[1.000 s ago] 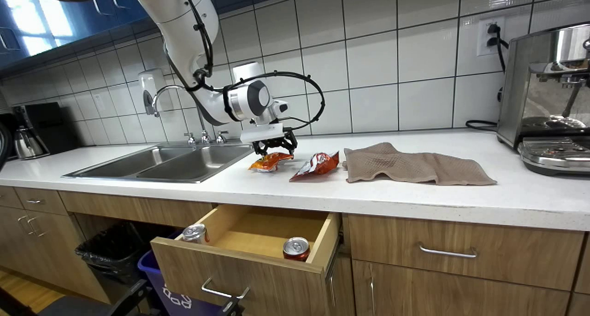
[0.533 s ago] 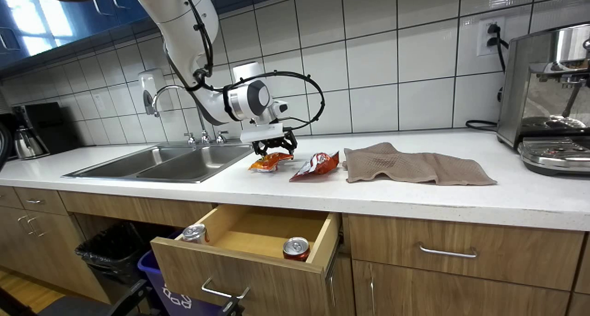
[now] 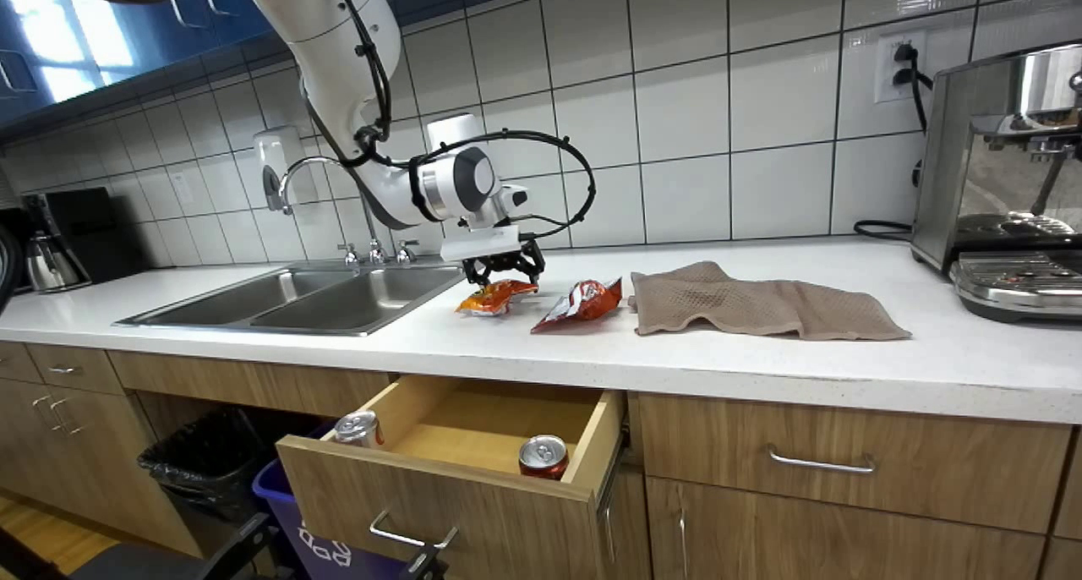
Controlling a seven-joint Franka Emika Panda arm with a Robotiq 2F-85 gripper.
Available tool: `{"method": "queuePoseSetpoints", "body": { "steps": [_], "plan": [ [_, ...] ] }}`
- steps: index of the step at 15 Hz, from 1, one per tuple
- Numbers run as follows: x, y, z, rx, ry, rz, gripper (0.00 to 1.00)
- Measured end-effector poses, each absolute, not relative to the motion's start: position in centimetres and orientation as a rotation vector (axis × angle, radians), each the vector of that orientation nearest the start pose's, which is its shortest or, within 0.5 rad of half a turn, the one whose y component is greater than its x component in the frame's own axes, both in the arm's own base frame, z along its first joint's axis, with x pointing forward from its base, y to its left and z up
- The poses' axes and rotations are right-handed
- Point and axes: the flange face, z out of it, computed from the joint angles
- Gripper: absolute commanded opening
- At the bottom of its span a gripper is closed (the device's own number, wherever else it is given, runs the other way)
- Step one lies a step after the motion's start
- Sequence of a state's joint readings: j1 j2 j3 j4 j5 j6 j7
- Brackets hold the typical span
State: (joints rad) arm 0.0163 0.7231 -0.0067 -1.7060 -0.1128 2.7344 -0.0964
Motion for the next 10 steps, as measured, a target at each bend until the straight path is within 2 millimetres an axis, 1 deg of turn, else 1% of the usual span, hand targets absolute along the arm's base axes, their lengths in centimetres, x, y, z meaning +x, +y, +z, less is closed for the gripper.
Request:
{"method": "queuePoseSetpoints", "body": {
  "steps": [10],
  "plan": [
    [70.01, 1.47, 20.23, -3.158, -0.327, -0.479, 1.00]
  ]
}}
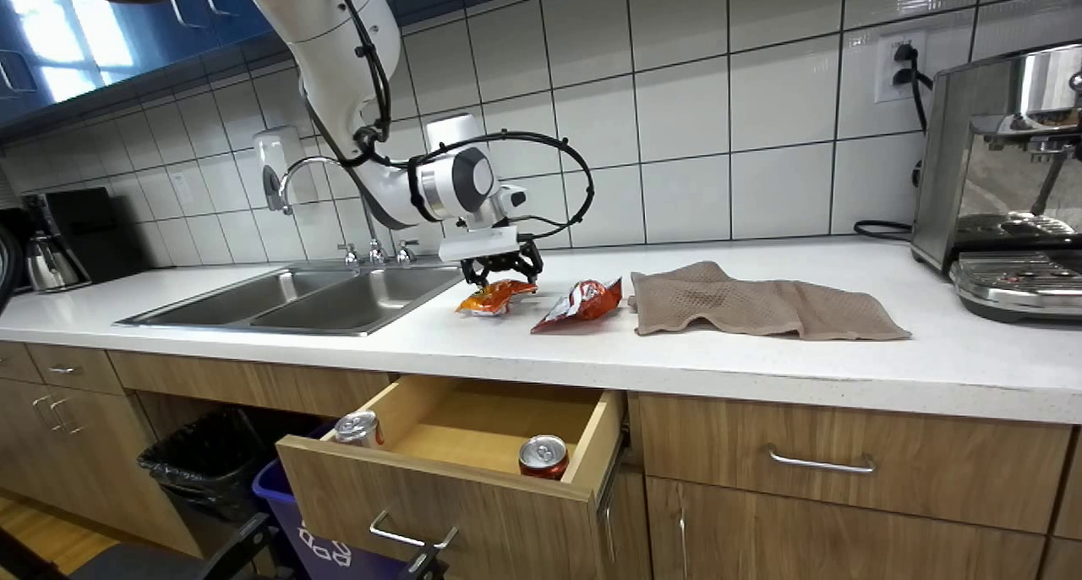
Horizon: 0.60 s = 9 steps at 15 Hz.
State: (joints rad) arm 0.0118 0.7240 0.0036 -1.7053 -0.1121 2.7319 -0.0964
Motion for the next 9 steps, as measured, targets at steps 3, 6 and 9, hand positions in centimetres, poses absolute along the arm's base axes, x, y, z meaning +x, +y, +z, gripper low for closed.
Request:
{"method": "queuePoseSetpoints", "body": {
  "steps": [3, 6, 9],
  "plan": [
    [69.98, 1.45, 20.19, -3.159, -0.327, -0.474, 1.00],
    [69.91, 1.42, 20.07, -3.162, -0.326, -0.456, 1.00],
    [69.92, 1.39, 20.07, -3.164, -0.324, -0.442, 1.00]
  ]
}}
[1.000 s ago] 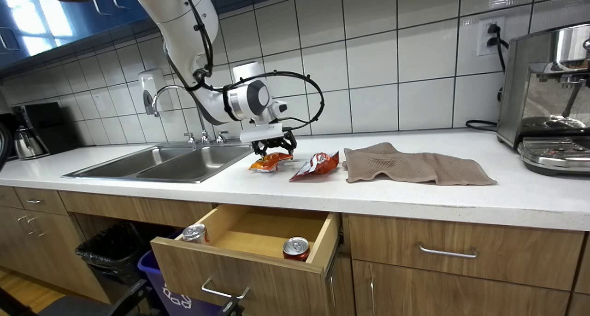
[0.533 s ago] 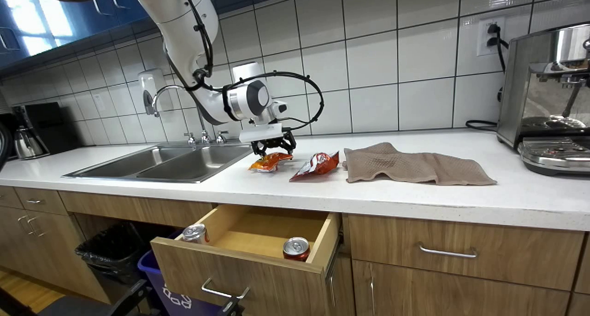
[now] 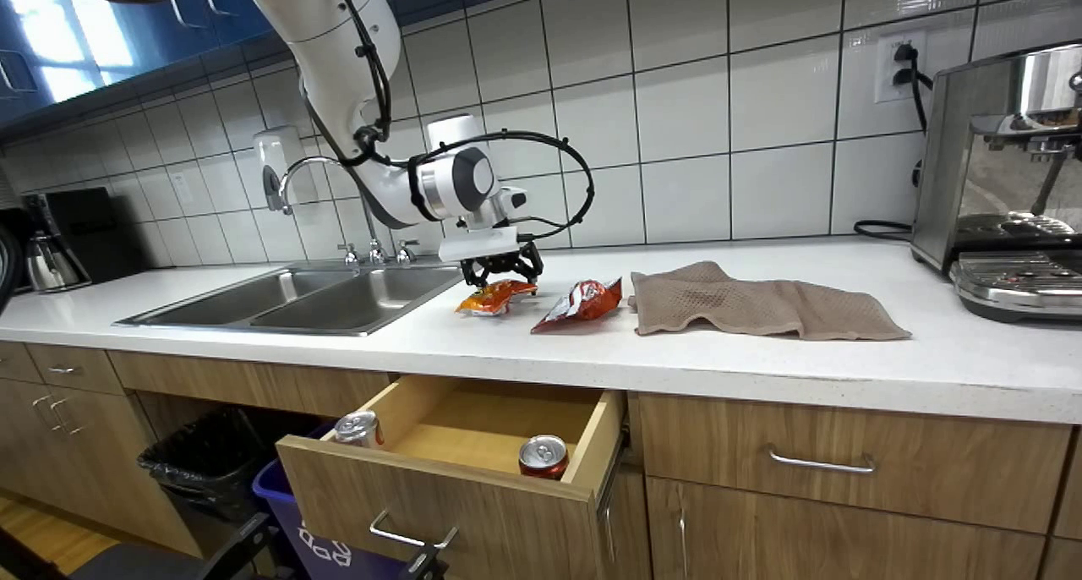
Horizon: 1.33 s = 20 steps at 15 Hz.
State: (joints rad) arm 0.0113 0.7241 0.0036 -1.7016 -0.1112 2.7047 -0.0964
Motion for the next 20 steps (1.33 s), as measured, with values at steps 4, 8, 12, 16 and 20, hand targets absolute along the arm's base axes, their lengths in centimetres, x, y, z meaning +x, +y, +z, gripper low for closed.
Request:
{"method": "queuePoseSetpoints", "body": {
  "steps": [4, 8, 12, 16, 20],
  "plan": [
    [69.95, 1.36, 20.10, -3.166, -0.323, -0.430, 1.00],
    [69.96, 1.35, 20.12, -3.168, -0.323, -0.422, 1.00],
    [69.97, 1.32, 20.13, -3.171, -0.322, -0.404, 1.00],
    [70.01, 1.27, 20.18, -3.176, -0.319, -0.372, 1.00],
    [70.01, 1.28, 20.17, -3.176, -0.319, -0.373, 1.00]
  ]
}}
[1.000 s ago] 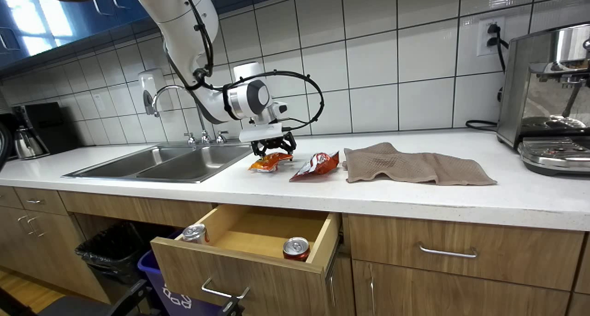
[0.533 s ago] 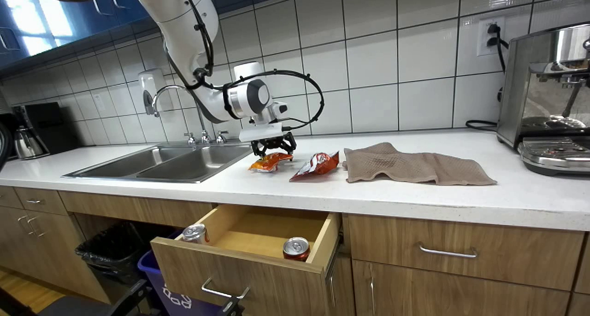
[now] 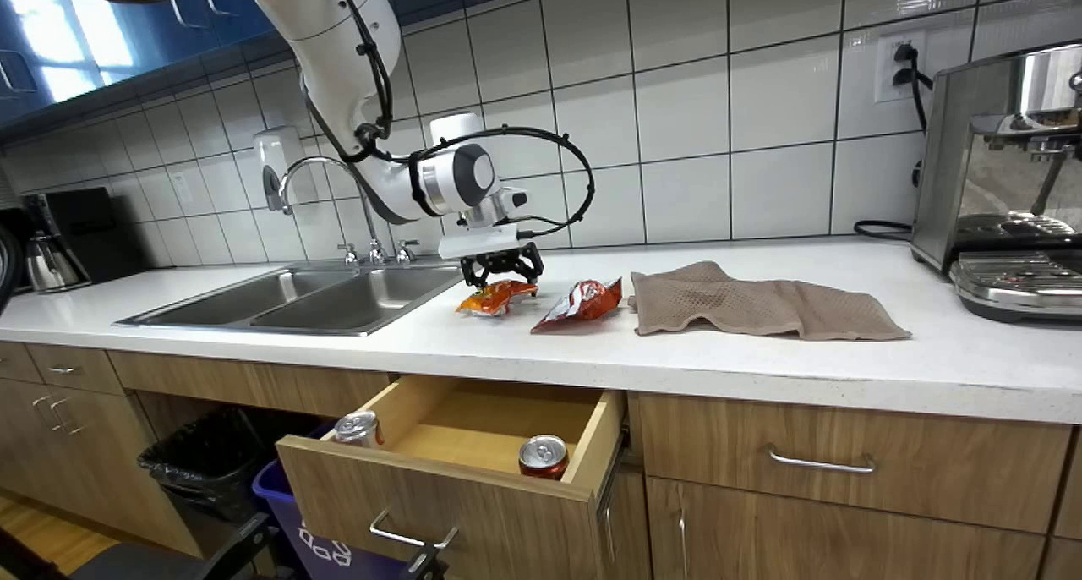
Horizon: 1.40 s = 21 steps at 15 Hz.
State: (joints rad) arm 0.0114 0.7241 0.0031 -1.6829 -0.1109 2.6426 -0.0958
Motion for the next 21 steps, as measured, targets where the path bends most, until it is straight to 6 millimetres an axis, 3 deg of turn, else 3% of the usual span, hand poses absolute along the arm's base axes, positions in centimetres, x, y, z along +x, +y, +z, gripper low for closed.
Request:
{"method": "queuePoseSetpoints", "body": {
  "steps": [21],
  "plan": [
    [69.5, 2.5, 20.6, -3.168, -0.247, -0.396, 1.00]
  ]
}}
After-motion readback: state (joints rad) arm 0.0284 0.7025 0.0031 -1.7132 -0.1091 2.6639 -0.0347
